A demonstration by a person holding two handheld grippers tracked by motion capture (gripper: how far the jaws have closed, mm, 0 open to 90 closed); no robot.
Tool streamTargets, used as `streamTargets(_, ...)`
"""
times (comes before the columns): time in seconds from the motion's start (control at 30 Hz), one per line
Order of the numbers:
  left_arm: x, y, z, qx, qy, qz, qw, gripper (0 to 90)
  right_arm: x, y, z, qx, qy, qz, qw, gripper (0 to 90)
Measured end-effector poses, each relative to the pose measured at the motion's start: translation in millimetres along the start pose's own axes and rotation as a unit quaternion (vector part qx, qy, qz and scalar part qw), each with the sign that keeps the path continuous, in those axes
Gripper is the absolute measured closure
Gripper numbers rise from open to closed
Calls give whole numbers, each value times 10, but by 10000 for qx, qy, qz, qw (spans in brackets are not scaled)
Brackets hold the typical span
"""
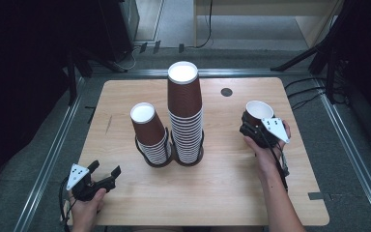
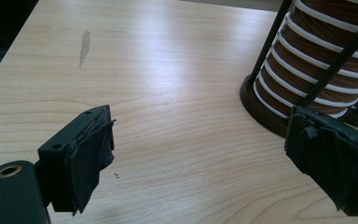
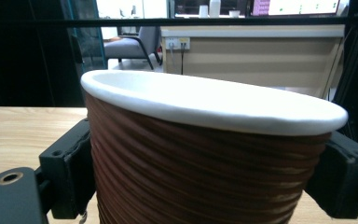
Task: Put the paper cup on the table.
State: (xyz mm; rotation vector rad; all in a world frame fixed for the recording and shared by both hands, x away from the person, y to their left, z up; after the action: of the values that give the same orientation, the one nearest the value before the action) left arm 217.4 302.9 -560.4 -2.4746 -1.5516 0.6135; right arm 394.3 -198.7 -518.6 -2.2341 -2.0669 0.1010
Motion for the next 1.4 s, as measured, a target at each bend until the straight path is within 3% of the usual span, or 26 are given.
streamTargets(0.2,2,4,1,4,-8,4,10000,82,-53,195,88,239,274,136,9992,104)
streamTargets(0.33,3,7,1,5,-26,16,10000,82,-33,253,118,268,250,163,9992,102)
streamTargets(0.53,-6,12,4,20,-8,25,10000,82,-26,370,117,100,143,325,9993,100)
streamTargets(0.7,3,14,4,23,-58,63,10000,82,1,463,160,205,35,387,9990,99)
streamTargets(1.07,2,23,5,67,-45,147,9999,82,23,495,198,318,-60,375,9988,88)
streamTargets(1.27,-7,31,6,93,-9,147,9998,85,36,457,208,495,-50,317,9983,0)
streamTargets(1.4,-5,31,5,86,-22,147,9999,85,29,436,222,579,8,282,9979,0)
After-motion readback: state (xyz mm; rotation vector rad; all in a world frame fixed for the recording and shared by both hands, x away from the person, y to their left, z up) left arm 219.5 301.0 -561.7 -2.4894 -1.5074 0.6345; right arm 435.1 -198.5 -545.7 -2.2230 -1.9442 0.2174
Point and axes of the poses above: each handheld gripper's, and its own axes: y roughly forward along the jaws, z roughly out of its underside, x roughly to its left, the point moved 3 cm from there along y, roughly forward along the jaws, and after that the axes turned 11 degrees about z, right-handed, at the moved point
